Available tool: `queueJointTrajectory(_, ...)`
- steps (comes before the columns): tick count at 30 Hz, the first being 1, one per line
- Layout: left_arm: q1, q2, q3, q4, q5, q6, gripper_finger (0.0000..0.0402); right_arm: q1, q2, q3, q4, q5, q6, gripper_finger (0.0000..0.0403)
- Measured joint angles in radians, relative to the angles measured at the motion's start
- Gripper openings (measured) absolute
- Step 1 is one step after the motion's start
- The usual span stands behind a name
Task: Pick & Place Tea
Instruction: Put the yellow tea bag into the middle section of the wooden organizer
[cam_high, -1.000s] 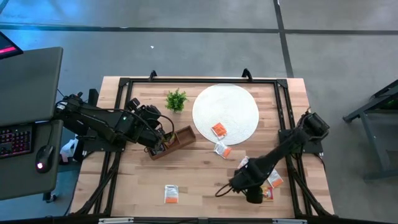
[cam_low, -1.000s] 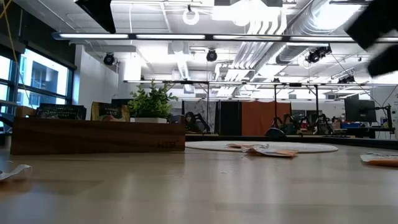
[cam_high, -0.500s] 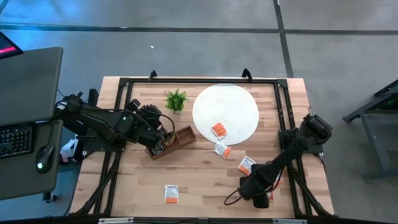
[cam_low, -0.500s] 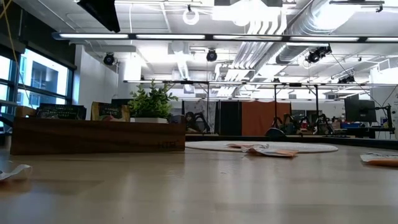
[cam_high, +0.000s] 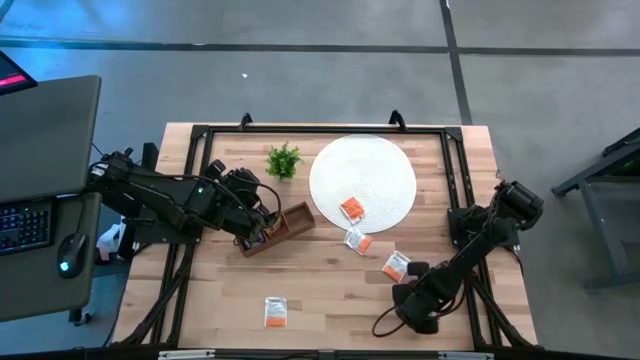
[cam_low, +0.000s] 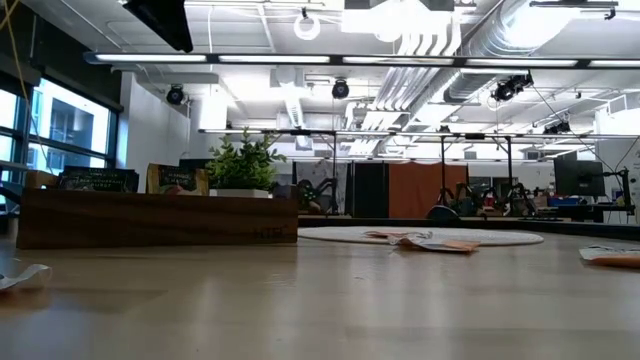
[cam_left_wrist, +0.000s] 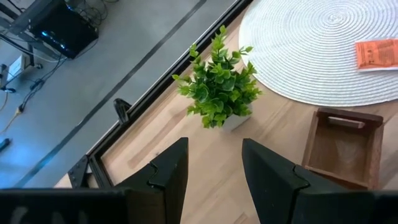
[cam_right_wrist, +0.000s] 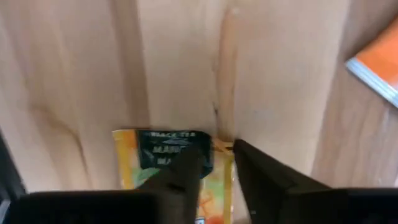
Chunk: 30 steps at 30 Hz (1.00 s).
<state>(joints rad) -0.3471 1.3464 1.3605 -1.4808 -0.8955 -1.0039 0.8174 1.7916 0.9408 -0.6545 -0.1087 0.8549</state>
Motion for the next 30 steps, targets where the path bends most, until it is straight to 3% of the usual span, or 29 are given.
queueJointTrajectory(4,0.000,0.000,0.000,0.006,0.000,0.000,0.0147,0.000,0.000,-0.001,-0.001,0.007,0.024,0.0013)
queueJointTrajectory(10,0.000,0.000,0.000,0.015,0.004,0.000,0.0147,-0.001,-0.013,-0.004,-0.004,0.010,0.020,0.0015)
queueJointTrajectory(14,0.000,0.000,0.000,0.015,0.004,0.000,0.0147,-0.021,-0.089,-0.016,0.022,0.039,0.019,0.0004)
queueJointTrajectory(20,0.000,0.000,0.000,0.014,0.005,0.003,0.0147,-0.062,-0.208,-0.012,0.095,0.287,-0.081,0.0003)
queueJointTrajectory(27,0.000,0.000,0.000,0.014,0.003,0.007,0.0147,-0.211,-0.152,-0.011,0.305,0.585,-0.403,0.0002)
queueJointTrajectory(30,0.000,0.000,0.000,0.014,0.003,0.009,0.0147,-0.312,-0.106,-0.010,0.498,0.631,-0.583,0.0001)
